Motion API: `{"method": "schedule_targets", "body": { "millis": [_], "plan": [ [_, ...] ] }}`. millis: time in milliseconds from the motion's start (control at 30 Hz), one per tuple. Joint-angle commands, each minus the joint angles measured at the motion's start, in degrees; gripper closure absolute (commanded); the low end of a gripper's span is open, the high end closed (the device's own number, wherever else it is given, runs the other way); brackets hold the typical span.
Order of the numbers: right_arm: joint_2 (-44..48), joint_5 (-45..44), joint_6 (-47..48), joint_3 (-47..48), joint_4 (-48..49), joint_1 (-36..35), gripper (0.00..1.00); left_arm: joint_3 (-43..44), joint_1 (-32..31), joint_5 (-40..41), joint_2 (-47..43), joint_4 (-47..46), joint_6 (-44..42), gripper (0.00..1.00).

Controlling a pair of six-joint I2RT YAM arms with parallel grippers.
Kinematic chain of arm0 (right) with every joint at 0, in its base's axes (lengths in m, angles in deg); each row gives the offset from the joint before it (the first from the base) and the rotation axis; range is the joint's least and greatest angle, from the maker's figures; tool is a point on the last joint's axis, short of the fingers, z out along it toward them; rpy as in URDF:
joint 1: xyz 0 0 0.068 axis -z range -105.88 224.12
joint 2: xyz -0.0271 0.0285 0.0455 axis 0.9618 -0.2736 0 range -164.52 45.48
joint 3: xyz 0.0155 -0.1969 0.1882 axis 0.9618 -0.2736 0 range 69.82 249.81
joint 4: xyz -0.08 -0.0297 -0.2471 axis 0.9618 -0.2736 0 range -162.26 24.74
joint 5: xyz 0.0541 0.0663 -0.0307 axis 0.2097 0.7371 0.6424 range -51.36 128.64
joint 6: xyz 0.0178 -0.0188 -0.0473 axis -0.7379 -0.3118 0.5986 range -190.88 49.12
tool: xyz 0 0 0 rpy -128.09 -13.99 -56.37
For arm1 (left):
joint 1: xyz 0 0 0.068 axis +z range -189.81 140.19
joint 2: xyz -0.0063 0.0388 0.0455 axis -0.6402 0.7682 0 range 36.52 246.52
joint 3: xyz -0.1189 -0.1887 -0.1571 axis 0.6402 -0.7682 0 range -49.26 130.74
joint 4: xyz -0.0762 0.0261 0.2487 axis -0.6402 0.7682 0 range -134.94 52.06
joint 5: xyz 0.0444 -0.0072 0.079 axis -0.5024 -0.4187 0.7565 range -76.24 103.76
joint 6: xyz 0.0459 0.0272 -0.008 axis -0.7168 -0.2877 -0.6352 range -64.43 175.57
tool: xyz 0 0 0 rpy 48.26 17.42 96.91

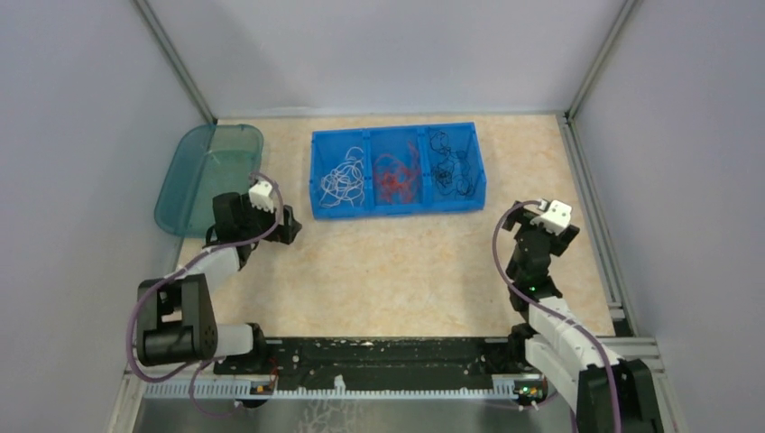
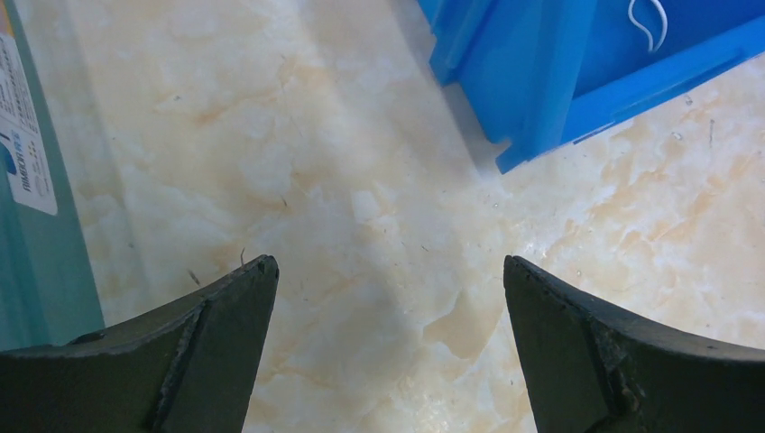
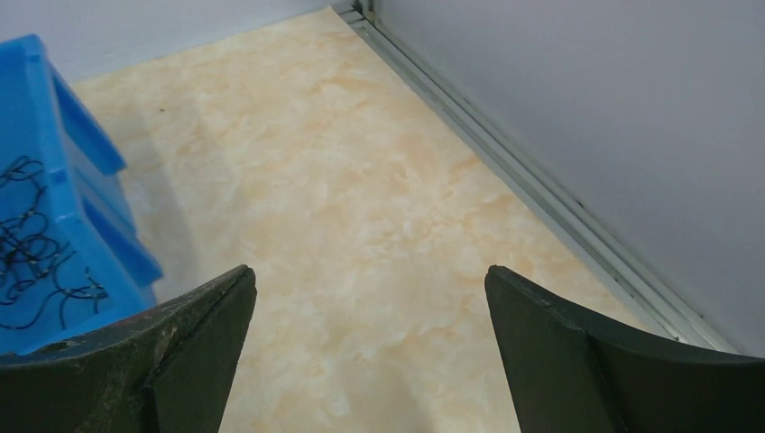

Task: Untangle the cables

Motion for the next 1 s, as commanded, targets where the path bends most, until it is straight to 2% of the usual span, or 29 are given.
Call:
{"method": "schedule_targets", "body": {
  "millis": [0,133,200,333,400,467,533,567,600,633,667,700,767,833,967],
  "plan": [
    [-6.6,-4.23,0.2,-2.55,16.3,0.76,0.01,-7.88,0.17,0.17,1.17,-28.29,5.07,0.0],
    [-17.38,-4.29,0.19,-5.51,27.62,0.82,0.01,-16.36,0.2,0.91,4.03,-48.52,7.39,0.0],
    [-20.84,-4.55,1.12,-5.83,31.95,0.77,0.01,-18.25,0.14,1.7,5.68,-54.57,8.67,0.0],
    [-25.49,-0.17,0.6,-4.66,35.25,1.34,0.01,-19.87,-0.15,2.61,9.36,-61.46,10.43,0.0],
    [-29.42,1.54,0.98,-5.72,42.44,1.38,0.01,-22.28,-0.25,4.7,13.46,-70.17,11.23,0.0],
    [-33.18,6.88,4.07,-7.04,49.96,1.38,0.01,-25.13,-0.79,7.23,16.88,-80.7,11.77,0.0],
    [-37.55,18.85,8.19,-7.37,53.51,1.4,0.01,-26.19,-1.61,8.58,15.51,-79.61,11.28,0.0],
    [-40.71,18.95,9.79,-7.38,58.6,1.39,0.01,-25.79,-1.96,9.02,14.75,-77.46,11.07,0.0],
    [-40.18,16.06,8.74,-6.59,55.28,1.38,0.01,-24.25,-2.26,9.22,14.61,-74.41,10.67,0.0],
    [-38.02,13.78,5.71,-3.96,45.93,1.49,0.01,-21.59,-2.59,9.91,15.06,-69.9,10.29,0.0],
    [-38.1,14.97,4.78,-1.86,42.85,2.64,0.01,-18.32,-2.9,10.53,15.63,-64.32,9.84,0.0],
    [-38.95,16.03,4.4,-1.53,43.7,4.08,0.01,-16.46,-4.51,14.51,15.31,-60.36,9.05,0.0],
    [-37.94,16.53,3.54,-1.05,40.77,4.37,0.01,-16.47,-6.12,17.17,14.29,-58.66,8.77,0.0],
    [-38.42,16.18,4.26,-2.3,44.37,4.37,0.01,-17.17,-6.09,17.41,14.63,-60.9,8.67,0.0],
    [-38.29,16.74,4.23,-2.03,43.38,4.38,0.01,-17.57,-6.12,17.41,14.98,-62.19,8.57,0.0]
  ]
}}
